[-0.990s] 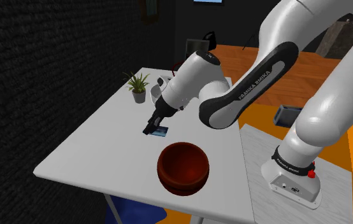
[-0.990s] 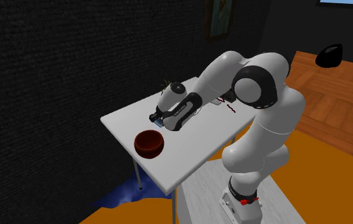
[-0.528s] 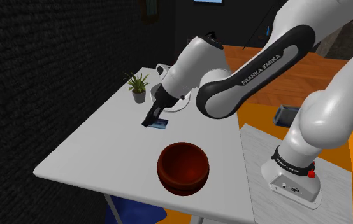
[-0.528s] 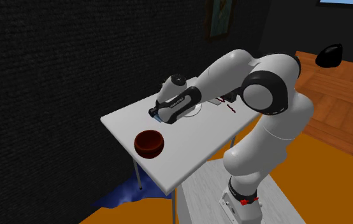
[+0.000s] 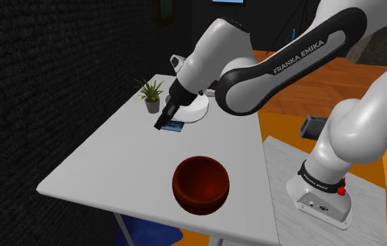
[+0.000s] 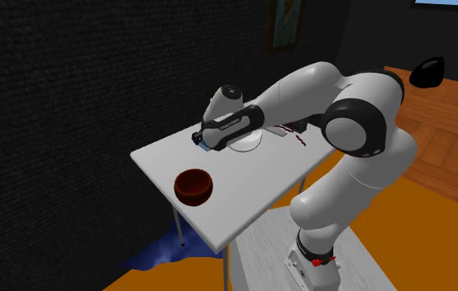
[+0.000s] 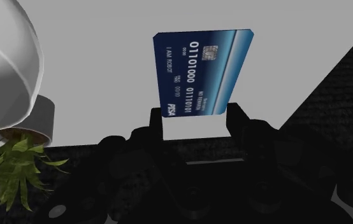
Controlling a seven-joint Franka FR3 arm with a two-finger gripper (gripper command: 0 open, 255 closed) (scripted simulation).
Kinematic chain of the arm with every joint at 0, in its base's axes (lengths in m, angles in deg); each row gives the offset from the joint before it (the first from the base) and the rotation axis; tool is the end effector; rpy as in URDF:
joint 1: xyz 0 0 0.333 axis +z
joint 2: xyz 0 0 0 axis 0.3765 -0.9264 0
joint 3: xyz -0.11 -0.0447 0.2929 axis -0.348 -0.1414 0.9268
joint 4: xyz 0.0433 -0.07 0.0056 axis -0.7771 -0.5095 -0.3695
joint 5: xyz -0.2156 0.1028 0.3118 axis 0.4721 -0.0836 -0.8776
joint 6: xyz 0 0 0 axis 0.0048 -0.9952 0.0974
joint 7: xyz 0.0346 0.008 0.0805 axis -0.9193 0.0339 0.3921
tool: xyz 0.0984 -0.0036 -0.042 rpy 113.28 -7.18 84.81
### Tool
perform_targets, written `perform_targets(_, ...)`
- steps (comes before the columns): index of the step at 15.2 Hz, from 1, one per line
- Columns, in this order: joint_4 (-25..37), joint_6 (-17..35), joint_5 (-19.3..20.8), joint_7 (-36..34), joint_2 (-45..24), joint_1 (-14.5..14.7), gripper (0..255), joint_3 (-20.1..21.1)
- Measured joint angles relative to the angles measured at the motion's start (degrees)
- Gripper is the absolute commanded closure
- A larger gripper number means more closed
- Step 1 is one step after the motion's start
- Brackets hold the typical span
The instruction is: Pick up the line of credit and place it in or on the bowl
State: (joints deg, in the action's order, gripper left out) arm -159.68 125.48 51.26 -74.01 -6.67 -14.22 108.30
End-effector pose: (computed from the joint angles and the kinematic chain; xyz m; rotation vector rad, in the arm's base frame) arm 0.3900 0.2819 0.4277 -2.7751 -0.7531 -0.8363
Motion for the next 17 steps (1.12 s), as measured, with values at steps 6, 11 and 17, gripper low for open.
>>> perform_targets(6,2.4,-5.4,-1.0,0.7,3.0,0.8,255,-1.2)
perform_targets(11,4.6,-9.5,-1.4,1.1,5.1,1.2,255,-2.2)
perform_targets(17,0.5,-12.5,-3.0,-4.5,12.9,4.2,255,1.5)
